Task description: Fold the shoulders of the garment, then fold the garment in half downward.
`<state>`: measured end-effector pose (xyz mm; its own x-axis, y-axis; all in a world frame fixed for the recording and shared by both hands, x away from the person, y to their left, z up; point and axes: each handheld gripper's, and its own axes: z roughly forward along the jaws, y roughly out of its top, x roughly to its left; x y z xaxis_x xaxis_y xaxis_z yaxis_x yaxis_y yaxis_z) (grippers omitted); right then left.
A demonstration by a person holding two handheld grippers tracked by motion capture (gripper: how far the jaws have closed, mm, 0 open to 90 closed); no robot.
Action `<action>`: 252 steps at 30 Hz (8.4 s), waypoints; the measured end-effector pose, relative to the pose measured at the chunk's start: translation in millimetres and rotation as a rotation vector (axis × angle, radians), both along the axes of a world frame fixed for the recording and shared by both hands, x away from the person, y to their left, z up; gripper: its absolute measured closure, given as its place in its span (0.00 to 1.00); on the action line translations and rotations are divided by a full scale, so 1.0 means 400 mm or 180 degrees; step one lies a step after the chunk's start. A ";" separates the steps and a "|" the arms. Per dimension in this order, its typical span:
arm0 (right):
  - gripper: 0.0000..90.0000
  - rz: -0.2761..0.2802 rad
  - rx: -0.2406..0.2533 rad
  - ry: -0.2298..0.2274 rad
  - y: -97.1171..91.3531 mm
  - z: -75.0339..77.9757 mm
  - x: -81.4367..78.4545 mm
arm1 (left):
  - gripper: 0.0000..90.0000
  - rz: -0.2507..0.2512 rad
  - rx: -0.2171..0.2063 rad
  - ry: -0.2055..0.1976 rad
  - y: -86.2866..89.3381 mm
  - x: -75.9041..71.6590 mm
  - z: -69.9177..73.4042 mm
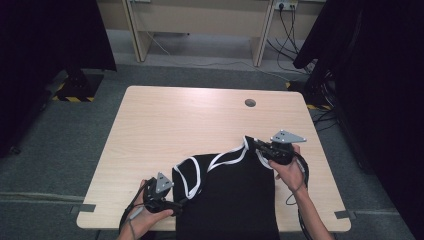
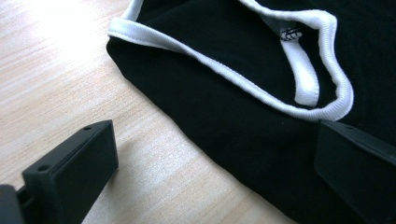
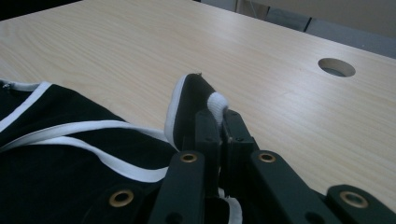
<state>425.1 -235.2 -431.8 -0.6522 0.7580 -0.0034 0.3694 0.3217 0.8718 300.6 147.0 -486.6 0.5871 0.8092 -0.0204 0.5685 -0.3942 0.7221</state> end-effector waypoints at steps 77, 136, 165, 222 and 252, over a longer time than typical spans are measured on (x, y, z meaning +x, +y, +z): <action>0.65 0.0154 -0.0290 0.0329 0.012 -0.082 -0.203 | 0.00 0.0018 0.0001 -0.0002 0.000 -0.001 0.000; 0.27 -0.0164 -0.0308 0.0666 -0.104 -0.114 -0.306 | 0.02 -0.0042 -0.0008 0.0043 0.039 -0.016 0.005; 0.23 -0.0348 -0.0285 0.0613 -0.142 -0.102 -0.349 | 0.00 -0.0127 0.0004 0.0016 0.040 -0.006 0.001; 0.18 -0.0280 -0.0372 0.0815 -0.029 -0.100 -0.050 | 0.03 -0.0122 0.0028 0.0161 -0.111 0.218 0.029; 0.91 0.0143 -0.0411 0.0607 0.003 -0.095 -0.072 | 0.92 -0.0315 -0.0231 -0.0085 -0.125 0.217 0.020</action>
